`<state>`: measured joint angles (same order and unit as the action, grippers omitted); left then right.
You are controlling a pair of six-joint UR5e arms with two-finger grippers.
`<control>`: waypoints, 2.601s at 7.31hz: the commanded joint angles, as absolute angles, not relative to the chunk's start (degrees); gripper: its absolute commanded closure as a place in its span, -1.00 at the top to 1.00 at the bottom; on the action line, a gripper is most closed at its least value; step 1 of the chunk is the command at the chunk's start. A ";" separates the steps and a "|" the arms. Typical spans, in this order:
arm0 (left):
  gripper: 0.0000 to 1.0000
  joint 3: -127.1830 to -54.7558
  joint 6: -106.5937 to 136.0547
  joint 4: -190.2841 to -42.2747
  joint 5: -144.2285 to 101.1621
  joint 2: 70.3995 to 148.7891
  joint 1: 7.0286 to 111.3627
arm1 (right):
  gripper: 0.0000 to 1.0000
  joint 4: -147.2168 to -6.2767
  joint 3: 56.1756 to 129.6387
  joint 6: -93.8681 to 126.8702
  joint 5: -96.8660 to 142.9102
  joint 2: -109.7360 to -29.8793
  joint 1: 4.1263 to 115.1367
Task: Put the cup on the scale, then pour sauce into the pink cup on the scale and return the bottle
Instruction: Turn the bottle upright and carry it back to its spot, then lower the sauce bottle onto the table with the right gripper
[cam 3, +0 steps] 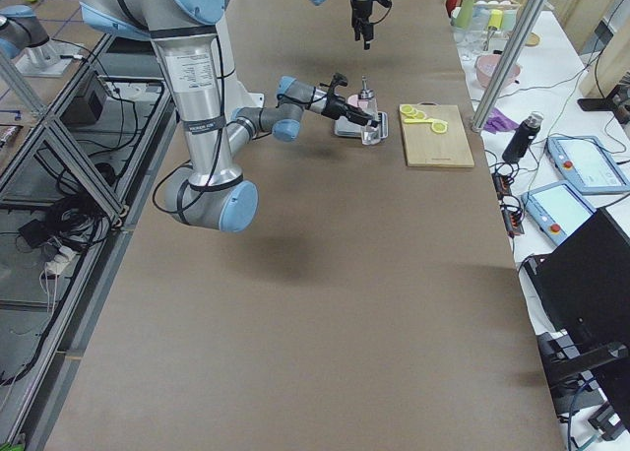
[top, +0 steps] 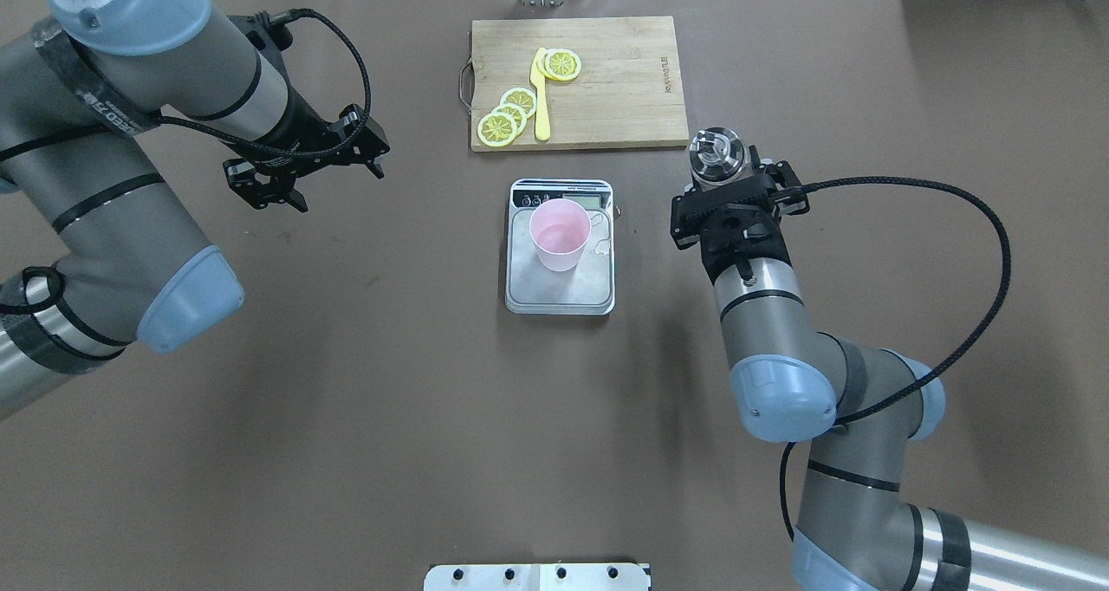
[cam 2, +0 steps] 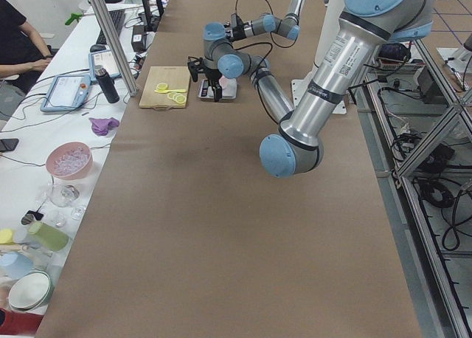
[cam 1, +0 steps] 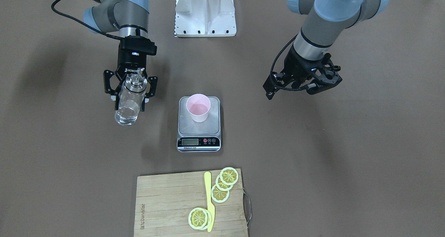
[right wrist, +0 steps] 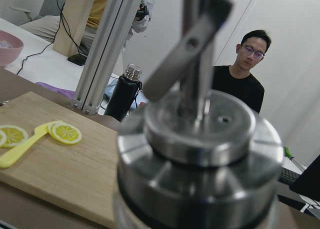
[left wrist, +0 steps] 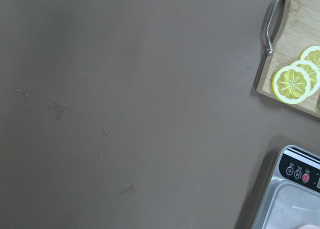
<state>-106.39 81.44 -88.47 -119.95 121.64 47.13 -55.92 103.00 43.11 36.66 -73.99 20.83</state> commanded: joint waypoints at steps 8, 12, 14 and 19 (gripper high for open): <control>0.95 -106.79 81.48 -88.24 -120.23 121.90 46.93 | -1.00 -35.99 97.41 58.62 51.68 -88.32 29.35; 0.95 -106.79 81.56 -88.24 -120.23 121.90 46.93 | -1.00 -32.43 92.81 58.18 53.70 -88.07 30.23; 0.95 -106.70 81.56 -88.24 -120.23 121.90 46.93 | -1.00 -32.52 92.64 58.18 54.92 -88.15 30.15; 0.95 -106.44 81.47 -88.24 -120.15 121.73 46.93 | -0.68 -32.52 93.42 57.92 61.24 -87.98 32.24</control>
<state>-106.52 81.48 -88.24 -120.18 121.76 46.93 -32.52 93.07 57.99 59.18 -87.99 31.16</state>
